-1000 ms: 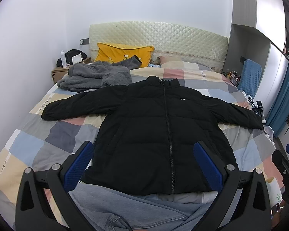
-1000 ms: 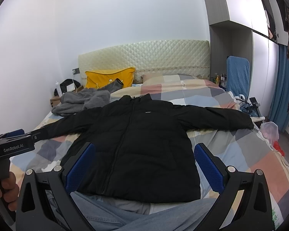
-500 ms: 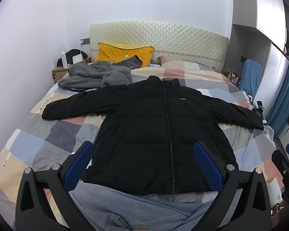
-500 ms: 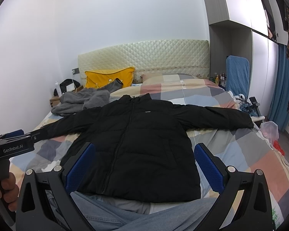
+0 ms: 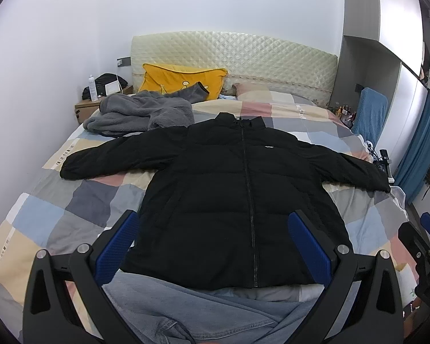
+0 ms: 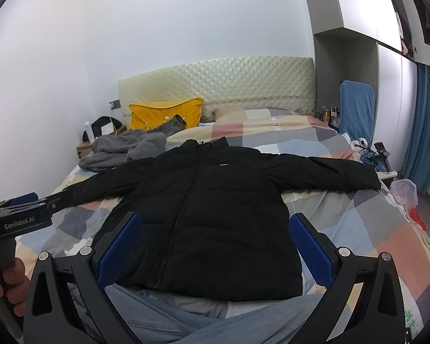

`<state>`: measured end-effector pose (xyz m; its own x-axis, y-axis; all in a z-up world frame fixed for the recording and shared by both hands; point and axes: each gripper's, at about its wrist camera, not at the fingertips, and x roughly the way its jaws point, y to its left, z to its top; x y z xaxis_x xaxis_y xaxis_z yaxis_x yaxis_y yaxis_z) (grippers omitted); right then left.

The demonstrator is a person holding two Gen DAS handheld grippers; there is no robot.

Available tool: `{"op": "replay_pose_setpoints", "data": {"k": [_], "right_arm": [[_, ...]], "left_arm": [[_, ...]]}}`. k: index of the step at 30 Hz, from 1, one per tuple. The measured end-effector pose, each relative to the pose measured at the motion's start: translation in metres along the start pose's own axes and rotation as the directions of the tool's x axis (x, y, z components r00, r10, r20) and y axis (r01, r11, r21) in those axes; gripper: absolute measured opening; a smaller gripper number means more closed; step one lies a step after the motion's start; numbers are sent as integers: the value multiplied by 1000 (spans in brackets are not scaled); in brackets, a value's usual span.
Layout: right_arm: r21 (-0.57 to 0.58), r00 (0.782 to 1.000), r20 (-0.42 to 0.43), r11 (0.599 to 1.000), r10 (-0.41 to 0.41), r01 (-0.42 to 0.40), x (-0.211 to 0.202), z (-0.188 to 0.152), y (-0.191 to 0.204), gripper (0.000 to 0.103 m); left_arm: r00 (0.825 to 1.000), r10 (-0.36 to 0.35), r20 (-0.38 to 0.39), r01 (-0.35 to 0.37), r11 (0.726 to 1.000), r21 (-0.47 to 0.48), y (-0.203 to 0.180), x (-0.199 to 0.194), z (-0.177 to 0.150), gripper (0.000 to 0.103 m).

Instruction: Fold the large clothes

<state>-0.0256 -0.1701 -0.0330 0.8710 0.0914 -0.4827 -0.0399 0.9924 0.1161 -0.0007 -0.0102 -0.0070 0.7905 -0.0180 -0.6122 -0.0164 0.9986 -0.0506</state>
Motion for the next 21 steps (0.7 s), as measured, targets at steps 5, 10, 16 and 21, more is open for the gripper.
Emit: {"op": "replay_pose_setpoints", "data": {"k": [5, 10, 16, 21], "right_arm": [[1, 1000, -17, 1000, 3, -3, 3, 1, -1, 103], [-3, 1000, -13, 1000, 6, -6, 2, 3, -1, 103], [-6, 1000, -12, 1000, 11, -11, 2, 5, -3, 103], [-2, 1000, -15, 1000, 12, -12, 2, 6, -5, 103]], "left_arm": [[1000, -3, 0, 3, 1000, -1, -2, -5, -1, 103], [1000, -1, -2, 1, 1000, 0, 0, -1, 1, 103], [1000, -4, -3, 4, 1000, 1, 0, -1, 1, 103], [1000, 3, -10, -3, 1000, -4, 1, -2, 3, 103]]}}
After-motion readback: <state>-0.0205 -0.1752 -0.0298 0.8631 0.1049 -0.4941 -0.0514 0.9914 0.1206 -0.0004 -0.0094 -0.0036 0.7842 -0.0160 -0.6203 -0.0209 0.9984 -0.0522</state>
